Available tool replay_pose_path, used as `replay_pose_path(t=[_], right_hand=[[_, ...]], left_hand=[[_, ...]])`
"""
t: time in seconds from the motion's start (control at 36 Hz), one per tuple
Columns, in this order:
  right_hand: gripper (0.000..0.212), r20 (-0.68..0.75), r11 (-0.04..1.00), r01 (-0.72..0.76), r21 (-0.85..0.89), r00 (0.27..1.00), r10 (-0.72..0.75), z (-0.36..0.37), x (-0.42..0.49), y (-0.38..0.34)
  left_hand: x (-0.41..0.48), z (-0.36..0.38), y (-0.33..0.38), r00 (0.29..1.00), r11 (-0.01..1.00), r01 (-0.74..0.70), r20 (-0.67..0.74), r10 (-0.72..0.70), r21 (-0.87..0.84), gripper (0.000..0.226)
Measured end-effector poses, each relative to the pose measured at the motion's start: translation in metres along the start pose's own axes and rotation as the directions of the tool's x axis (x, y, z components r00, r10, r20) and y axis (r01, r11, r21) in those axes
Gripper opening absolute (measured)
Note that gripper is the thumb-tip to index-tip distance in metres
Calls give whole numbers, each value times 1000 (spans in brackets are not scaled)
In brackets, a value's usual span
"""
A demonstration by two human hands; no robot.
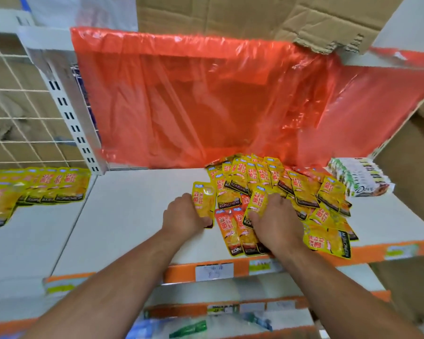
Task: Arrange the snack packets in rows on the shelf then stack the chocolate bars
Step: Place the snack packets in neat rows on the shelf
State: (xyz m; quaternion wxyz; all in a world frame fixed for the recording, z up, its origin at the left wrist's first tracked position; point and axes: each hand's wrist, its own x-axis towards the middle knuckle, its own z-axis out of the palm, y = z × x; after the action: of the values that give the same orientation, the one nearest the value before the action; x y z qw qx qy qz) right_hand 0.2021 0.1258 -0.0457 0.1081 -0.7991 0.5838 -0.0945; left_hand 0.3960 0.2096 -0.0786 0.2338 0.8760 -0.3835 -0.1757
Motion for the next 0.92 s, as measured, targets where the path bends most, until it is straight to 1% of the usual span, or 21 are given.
replay_pose_path(t=[0.08,0.19,0.25,0.31,0.36,0.39,0.42,0.47,0.5,0.53,0.56,0.61,0.64,0.78,0.83,0.92], right_hand=[[71,10,1000,1,2,1000,-1,0,1,1],[70,12,999,40,27,999,-40,0,5,3],[72,-2,995,57,86,998,-57,-1,6,3],[75,-27,981,72,181,997,-69,1,8,1],[77,-34,958,40,284,999,-32,3,11,0],[74,-15,945,20,327,1000,-16,5,14,-1],[62,-2,933,17,360,1000,-18,4,15,-2],[20,19,904,29,426,999,-41,4,19,-4],[28,36,874,31,485,998,-55,6,20,-4],[40,53,850,37,525,996,-76,5,20,-6],[45,82,812,16,583,994,-78,6,20,-7],[45,139,753,-29,657,987,-84,6,16,-11],[44,147,729,-35,684,985,-90,6,14,-12],[35,206,643,-90,760,973,-107,12,4,-17],[35,231,631,-117,767,968,-102,12,0,-22],[32,234,640,-124,758,968,-89,9,-7,-34]], left_hand=[[0,-5,1,998,996,48,46,-44,-78,54],[3,-11,-3,995,972,98,34,-93,-213,37],[5,-11,-7,995,953,100,23,-97,-287,27],[7,-12,-10,995,936,99,24,-97,-338,23],[8,-13,-12,994,926,107,28,-104,-361,22],[8,-14,-12,994,923,111,29,-108,-369,22],[9,-14,-12,994,921,112,28,-109,-374,21],[9,-14,-12,993,912,118,30,-116,-392,20],[9,-14,-12,992,904,123,32,-121,-409,19],[9,-14,-12,992,894,127,33,-125,-430,19],[9,-14,-13,991,882,131,37,-128,-453,19],[9,-15,-15,990,855,137,57,-126,-500,20],[9,-16,-17,990,841,140,67,-123,-523,21],[9,-19,-23,988,795,153,112,-107,-587,23],[7,-21,-26,986,773,160,131,-100,-615,24],[1,-31,-32,982,716,185,162,-100,-673,24]])
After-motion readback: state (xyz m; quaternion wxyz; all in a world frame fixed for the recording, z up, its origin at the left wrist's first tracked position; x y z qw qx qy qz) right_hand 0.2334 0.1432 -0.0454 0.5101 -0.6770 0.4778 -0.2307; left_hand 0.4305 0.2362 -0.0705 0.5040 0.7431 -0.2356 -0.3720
